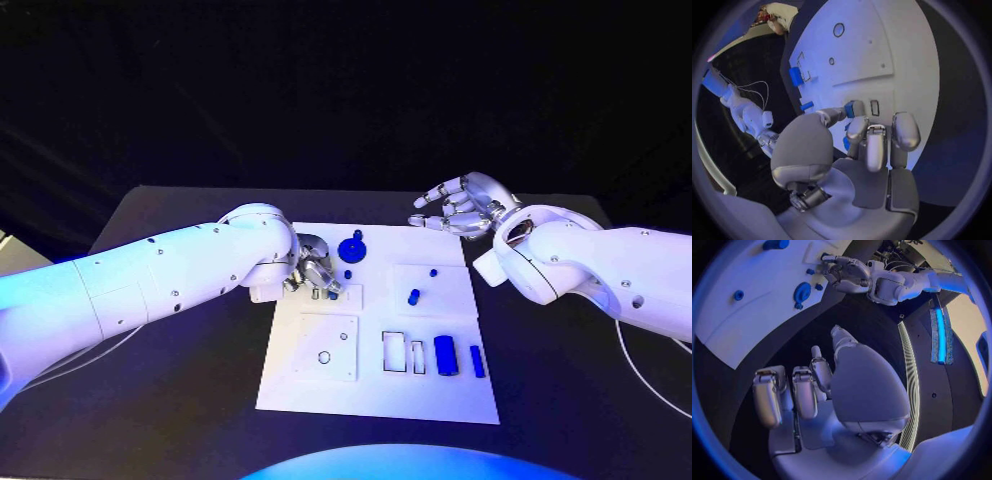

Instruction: Assemble the parts on the task board

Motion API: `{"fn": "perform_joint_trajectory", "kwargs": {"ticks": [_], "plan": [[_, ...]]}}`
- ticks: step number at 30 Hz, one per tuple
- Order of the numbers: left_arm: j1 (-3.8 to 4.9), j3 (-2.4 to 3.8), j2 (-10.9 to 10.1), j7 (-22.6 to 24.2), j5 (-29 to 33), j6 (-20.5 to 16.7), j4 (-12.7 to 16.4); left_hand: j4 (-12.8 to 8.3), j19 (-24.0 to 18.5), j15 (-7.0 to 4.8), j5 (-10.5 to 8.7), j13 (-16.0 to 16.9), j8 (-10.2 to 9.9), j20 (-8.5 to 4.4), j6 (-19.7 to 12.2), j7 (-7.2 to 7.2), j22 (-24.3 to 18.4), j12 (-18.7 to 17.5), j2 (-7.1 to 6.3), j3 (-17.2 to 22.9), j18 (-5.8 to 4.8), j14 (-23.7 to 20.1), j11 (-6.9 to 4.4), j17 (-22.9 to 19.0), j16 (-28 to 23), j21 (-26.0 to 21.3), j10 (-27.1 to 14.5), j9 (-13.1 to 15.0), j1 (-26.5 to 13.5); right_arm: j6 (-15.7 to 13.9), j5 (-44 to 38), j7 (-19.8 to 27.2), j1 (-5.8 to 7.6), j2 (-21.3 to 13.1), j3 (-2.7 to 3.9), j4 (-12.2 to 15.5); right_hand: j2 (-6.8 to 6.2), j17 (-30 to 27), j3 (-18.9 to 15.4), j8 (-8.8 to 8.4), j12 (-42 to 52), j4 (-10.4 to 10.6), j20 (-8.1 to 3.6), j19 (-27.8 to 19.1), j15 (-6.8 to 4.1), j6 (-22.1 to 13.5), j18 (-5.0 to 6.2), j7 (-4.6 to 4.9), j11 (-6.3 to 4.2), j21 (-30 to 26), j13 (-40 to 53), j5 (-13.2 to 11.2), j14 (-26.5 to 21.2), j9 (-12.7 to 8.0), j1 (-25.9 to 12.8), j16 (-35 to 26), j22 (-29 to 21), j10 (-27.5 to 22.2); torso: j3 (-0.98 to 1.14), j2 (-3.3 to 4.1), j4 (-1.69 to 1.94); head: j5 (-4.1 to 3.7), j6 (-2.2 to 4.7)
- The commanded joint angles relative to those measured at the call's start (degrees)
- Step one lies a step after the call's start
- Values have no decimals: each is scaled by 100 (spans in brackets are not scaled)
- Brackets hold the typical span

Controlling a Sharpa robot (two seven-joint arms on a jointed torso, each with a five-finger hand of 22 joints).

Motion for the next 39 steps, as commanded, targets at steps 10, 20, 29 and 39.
{"fn": "perform_joint_trajectory", "kwargs": {"ticks": [10,20,29,39], "plan": [[-33,-21,25,3,122,208,5,-1168,32,-52,85,45,-36,-32,93,-30,4,33,46,1184,-70,496,-14,1124,29,13,61,-17,-107,74,-37,39,-4,-2,1,10,51,1403,-28,36,21,-4,-2,559,-16,-28,-15,-11,-11,-30,177,22,568,-8,-21,-37,1462,-9,-2,-1,1,-4,1],[-33,-21,3,19,131,304,32,-970,55,-76,-54,149,-94,-55,192,-92,15,57,-222,414,-81,506,-52,1163,47,-6,112,-68,-564,76,-37,39,-4,-12,1,13,53,1404,-35,41,18,-6,-3,556,-17,-29,-13,-11,-12,-36,172,24,568,-12,-19,-37,1459,-12,-1,-5,2,-13,-3],[-33,-21,0,24,122,249,28,-573,64,-85,-178,173,-171,-71,275,-97,3,32,-224,-321,-80,504,-55,1160,46,-29,102,-134,-718,67,-37,40,-4,-17,1,18,52,1398,-46,43,17,-2,-4,555,-17,-31,-12,-11,-11,-40,169,12,567,-15,-31,-40,1457,-14,-1,-3,-1,-16,5],[-34,-21,-17,24,75,120,22,-341,68,-83,-203,171,-198,-72,286,-89,-3,11,-195,-658,-80,498,-49,1136,36,-40,88,-155,-733,42,-56,28,-4,-25,1,20,51,1393,-54,45,14,0,-4,553,-17,-31,-12,-11,-11,-43,165,-3,565,-16,-40,-43,1456,-17,-3,-2,-4,-24,12]]}}
